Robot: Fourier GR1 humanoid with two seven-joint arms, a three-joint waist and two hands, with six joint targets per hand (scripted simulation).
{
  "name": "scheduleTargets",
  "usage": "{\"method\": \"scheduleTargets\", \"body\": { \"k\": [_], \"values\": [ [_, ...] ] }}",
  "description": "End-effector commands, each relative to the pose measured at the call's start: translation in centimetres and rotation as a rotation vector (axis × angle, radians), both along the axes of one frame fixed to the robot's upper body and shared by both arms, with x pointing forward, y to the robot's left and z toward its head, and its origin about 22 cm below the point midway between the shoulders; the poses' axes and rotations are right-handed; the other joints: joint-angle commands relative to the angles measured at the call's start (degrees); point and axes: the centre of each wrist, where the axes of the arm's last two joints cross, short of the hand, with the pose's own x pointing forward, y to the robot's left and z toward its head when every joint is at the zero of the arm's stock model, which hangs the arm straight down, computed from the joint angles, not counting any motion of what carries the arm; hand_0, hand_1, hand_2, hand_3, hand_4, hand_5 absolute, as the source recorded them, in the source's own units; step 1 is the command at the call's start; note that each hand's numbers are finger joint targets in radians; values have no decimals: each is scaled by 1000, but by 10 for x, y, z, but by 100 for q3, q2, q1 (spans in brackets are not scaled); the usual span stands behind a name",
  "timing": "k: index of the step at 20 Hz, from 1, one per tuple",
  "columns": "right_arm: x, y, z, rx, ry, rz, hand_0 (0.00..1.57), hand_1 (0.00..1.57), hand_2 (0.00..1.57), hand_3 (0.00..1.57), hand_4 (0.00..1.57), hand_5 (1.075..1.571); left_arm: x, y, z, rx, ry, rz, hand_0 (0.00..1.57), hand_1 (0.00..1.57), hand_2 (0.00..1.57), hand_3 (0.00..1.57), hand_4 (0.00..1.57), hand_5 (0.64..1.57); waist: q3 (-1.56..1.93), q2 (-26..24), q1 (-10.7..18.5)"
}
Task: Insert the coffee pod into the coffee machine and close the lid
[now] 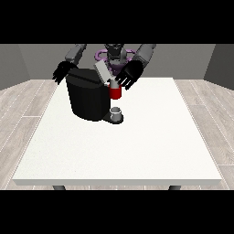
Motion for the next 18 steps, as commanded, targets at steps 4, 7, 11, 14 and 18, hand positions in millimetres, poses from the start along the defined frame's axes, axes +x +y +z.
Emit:
{"method": "scheduleTargets", "body": {
  "k": [4, 7, 11, 14, 18],
  "values": [
    [-2, -3, 2, -2, 5, -43, 0, 0, 0, 0, 418, 1571, -2, 12, -20, 0, 46, -30, 1220, 1220, 1252, 1152, 467, 1571, -8, -15, 130],
    [-2, -20, -16, -5, 41, -56, 0, 0, 0, 0, 397, 1571, 1, -21, -21, 5, 58, -29, 1204, 1204, 1226, 1089, 463, 1571, -4, -142, 171],
    [-1, -18, -20, -4, 1, -37, 0, 0, 0, 0, 408, 1571, 1, -27, -18, 52, 32, -30, 1134, 1134, 1170, 999, 457, 1571, -4, 4, 191],
    [0, -8, -11, 6, 33, -46, 0, 0, 0, 0, 431, 1571, 0, -14, -14, 52, 41, -17, 1085, 1085, 1132, 956, 403, 1571, -6, -189, 200],
    [9, -26, -5, -9, -57, -34, 0, 0, 0, 0, 458, 1571, 0, -7, 22, 69, -31, -25, 1058, 1058, 1125, 961, 367, 1571, -2, 278, 186]
  ]
}}
